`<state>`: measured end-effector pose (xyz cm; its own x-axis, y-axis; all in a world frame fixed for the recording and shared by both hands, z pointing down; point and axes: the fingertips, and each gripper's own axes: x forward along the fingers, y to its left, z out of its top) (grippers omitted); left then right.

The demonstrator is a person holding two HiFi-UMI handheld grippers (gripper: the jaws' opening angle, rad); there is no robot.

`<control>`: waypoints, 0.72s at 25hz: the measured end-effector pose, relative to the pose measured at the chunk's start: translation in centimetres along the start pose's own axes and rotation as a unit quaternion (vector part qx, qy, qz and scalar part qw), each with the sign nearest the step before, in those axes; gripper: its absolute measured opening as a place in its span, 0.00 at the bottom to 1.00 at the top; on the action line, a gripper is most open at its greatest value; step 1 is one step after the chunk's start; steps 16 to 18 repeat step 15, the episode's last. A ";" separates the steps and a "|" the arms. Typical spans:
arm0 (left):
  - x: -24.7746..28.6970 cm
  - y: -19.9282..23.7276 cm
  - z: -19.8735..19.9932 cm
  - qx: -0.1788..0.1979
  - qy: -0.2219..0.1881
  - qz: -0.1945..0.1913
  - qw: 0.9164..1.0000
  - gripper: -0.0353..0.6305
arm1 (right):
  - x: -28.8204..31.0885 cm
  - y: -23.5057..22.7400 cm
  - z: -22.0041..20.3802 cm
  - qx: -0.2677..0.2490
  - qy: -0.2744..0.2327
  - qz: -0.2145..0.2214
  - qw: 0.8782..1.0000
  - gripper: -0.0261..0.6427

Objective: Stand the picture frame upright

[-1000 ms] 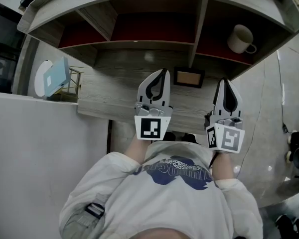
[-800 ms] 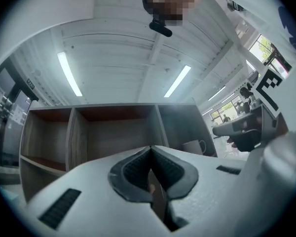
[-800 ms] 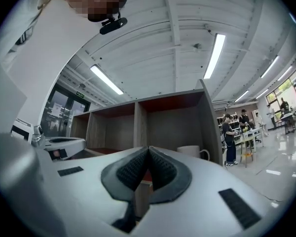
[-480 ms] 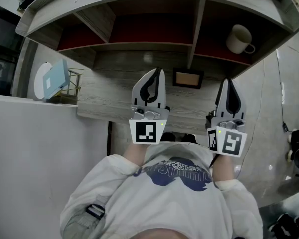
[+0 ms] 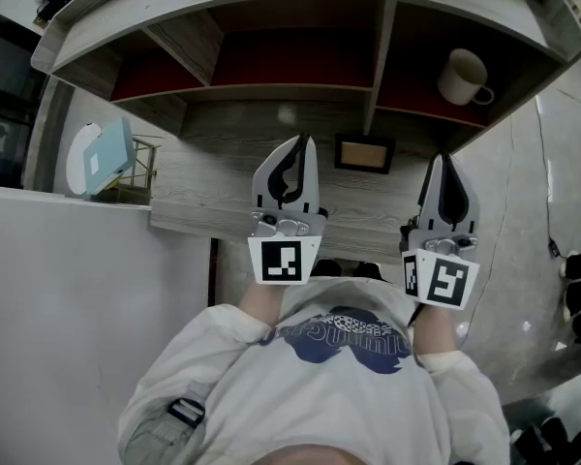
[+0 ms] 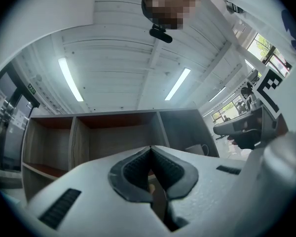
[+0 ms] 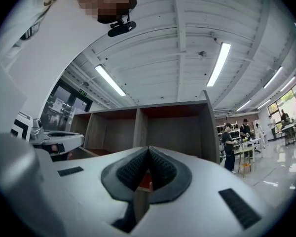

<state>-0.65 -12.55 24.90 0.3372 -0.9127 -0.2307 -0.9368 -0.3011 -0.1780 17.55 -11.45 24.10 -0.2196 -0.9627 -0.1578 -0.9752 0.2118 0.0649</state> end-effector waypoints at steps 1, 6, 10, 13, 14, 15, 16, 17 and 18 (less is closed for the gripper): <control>0.0 0.0 0.0 -0.001 -0.001 0.001 1.000 0.06 | 0.0 0.1 0.0 -0.002 0.000 0.001 1.000 0.04; -0.1 0.0 0.0 0.009 0.008 0.006 1.000 0.06 | 0.0 0.2 0.2 -0.007 -0.001 0.002 1.000 0.04; -0.2 0.2 0.1 0.009 0.007 0.008 1.000 0.06 | 0.0 0.3 0.4 -0.015 -0.002 0.002 1.000 0.03; -0.2 0.3 0.1 0.012 0.006 0.008 1.000 0.06 | 0.0 0.4 0.5 -0.016 -0.004 0.003 1.000 0.04; -0.2 0.3 0.1 0.013 0.006 0.007 1.000 0.06 | 0.0 0.4 0.5 -0.017 -0.004 0.004 1.000 0.03; -0.2 0.4 0.2 0.015 0.005 0.007 1.000 0.06 | 0.0 0.5 0.5 -0.018 -0.004 0.004 1.000 0.03; -0.2 0.4 0.2 0.015 0.005 0.007 1.000 0.06 | 0.0 0.5 0.5 -0.018 -0.004 0.004 1.000 0.03; -0.2 0.4 0.2 0.015 0.005 0.007 1.000 0.06 | 0.0 0.5 0.5 -0.018 -0.004 0.004 1.000 0.03; -0.2 0.4 0.2 0.015 0.005 0.007 1.000 0.06 | 0.0 0.5 0.5 -0.018 -0.004 0.004 1.000 0.03</control>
